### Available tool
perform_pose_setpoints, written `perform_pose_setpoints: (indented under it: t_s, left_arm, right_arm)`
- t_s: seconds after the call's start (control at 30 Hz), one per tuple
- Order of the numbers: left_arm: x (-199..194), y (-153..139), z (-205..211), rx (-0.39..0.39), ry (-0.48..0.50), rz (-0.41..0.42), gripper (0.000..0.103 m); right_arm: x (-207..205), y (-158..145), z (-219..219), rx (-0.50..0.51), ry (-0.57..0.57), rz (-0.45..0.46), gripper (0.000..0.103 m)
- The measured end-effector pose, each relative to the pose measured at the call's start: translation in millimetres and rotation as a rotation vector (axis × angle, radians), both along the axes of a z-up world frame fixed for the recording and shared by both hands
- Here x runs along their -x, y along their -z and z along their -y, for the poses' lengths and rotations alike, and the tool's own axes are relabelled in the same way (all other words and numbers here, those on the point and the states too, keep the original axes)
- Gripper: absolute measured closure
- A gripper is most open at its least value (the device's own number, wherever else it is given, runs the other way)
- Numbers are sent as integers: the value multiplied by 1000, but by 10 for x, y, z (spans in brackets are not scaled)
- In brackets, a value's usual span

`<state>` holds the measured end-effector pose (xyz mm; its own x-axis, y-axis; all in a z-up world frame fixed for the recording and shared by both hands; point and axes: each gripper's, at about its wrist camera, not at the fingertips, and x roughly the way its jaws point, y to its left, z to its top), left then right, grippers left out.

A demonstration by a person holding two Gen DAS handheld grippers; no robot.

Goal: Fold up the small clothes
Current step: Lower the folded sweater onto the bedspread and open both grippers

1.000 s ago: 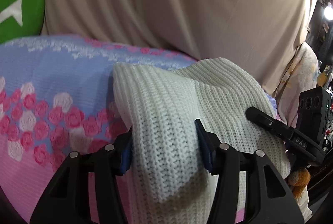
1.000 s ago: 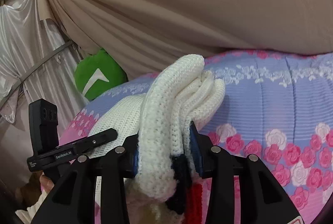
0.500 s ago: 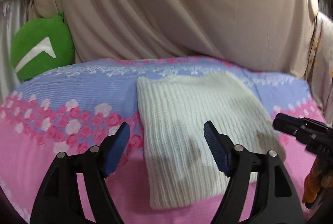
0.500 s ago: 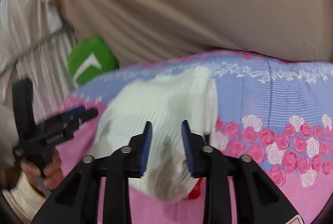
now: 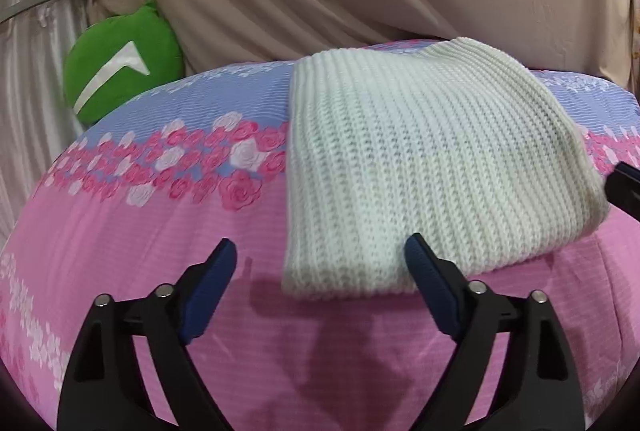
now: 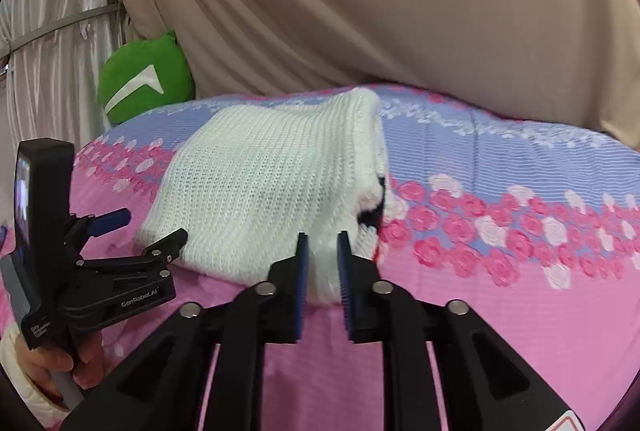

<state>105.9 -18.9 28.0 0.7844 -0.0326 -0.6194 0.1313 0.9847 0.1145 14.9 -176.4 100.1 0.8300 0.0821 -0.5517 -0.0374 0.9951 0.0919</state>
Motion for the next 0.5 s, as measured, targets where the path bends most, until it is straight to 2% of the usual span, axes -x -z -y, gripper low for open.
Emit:
perform_pose_setpoints:
  t_s: [0.03, 0.1, 0.13, 0.23, 0.33, 0.43, 0.5]
  left_arm:
    - [53, -18, -10, 1, -17, 18, 10]
    - [161, -48, -28, 18, -27, 45, 6]
    - [192, -52, -34, 27, -27, 45, 5]
    - [272, -27, -16, 39, -25, 21, 5]
    - [370, -36, 18, 36, -43, 37, 5]
    - [485, -54, 37, 43, -47, 72, 5]
    - [534, -46, 69, 45, -46, 67, 5]
  right_arm:
    - [80, 0, -2, 0, 10, 13, 56]
    - [232, 36, 39, -21, 48, 43, 14]
    - [296, 56, 58, -36, 76, 58, 10]
    - [355, 204, 174, -89, 173, 12, 10]
    - [301, 305, 221, -137, 160, -74, 10]
    - [316, 333, 120, -93, 138, -94, 10]
    - [329, 335, -14, -34, 119, -98, 10]
